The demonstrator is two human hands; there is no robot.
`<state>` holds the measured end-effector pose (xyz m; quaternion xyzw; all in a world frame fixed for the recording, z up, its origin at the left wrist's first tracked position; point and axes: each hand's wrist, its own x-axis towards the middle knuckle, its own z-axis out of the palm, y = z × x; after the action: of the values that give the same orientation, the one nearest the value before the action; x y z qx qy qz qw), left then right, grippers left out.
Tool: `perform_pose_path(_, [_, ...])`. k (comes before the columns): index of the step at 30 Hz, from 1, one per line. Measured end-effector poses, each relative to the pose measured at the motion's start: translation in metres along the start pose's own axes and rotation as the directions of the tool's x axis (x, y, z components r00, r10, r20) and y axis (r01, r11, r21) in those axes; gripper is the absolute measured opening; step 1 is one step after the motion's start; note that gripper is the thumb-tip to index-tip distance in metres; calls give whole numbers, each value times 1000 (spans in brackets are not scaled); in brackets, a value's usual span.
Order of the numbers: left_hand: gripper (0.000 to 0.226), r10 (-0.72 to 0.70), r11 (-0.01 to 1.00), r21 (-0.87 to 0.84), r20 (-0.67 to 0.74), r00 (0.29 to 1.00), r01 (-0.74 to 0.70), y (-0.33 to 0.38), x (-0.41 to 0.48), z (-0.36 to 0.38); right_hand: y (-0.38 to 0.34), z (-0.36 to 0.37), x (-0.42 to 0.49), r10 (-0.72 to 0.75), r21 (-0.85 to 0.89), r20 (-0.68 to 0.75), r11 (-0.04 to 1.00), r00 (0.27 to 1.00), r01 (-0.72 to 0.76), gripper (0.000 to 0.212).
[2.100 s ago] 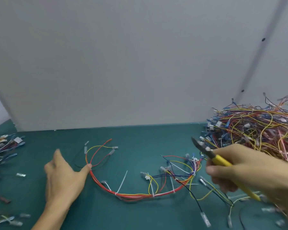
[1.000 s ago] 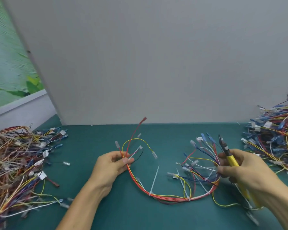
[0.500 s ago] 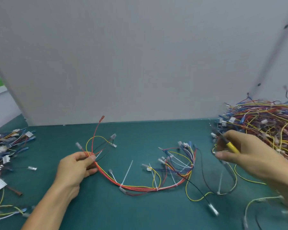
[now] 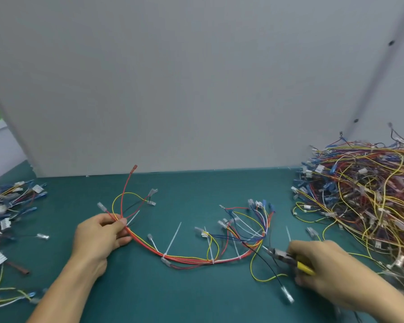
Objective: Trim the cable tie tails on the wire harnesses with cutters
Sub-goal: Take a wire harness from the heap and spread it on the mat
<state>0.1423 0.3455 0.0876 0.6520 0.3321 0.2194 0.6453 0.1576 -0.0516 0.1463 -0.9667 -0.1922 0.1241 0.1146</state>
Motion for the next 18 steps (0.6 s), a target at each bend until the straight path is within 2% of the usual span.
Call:
perform_pose_path(3, [15,69,994,91,-86,994,-61,-1,6,-5,10,-21,-7,-9,-4,-45,1000,999,8,17])
perform_pose_path(5, [17,105,986,146,-133,986,-85,-2,10,-10,25,-37,-15,28,-50,-141,998,990,-35,25])
perform_pose_path(7, [16,102,981,180,-161,982,-72,-2,13,-14,43,-50,-20,84,-132,-309,983,947,-130,31])
perform_pose_path(11, [14,90,970,239,-168,982,-48,-1,13,-15,75,-69,-18,126,-59,-506,982,853,-180,31])
perform_pose_path(13, [17,97,965,256,-174,980,-51,1,10,-14,73,-75,-12,99,-51,-582,986,807,-157,29])
perform_pose_path(18, [11,91,953,301,-173,981,-35,9,1,-13,16,-94,-2,-30,-112,-701,991,713,-68,31])
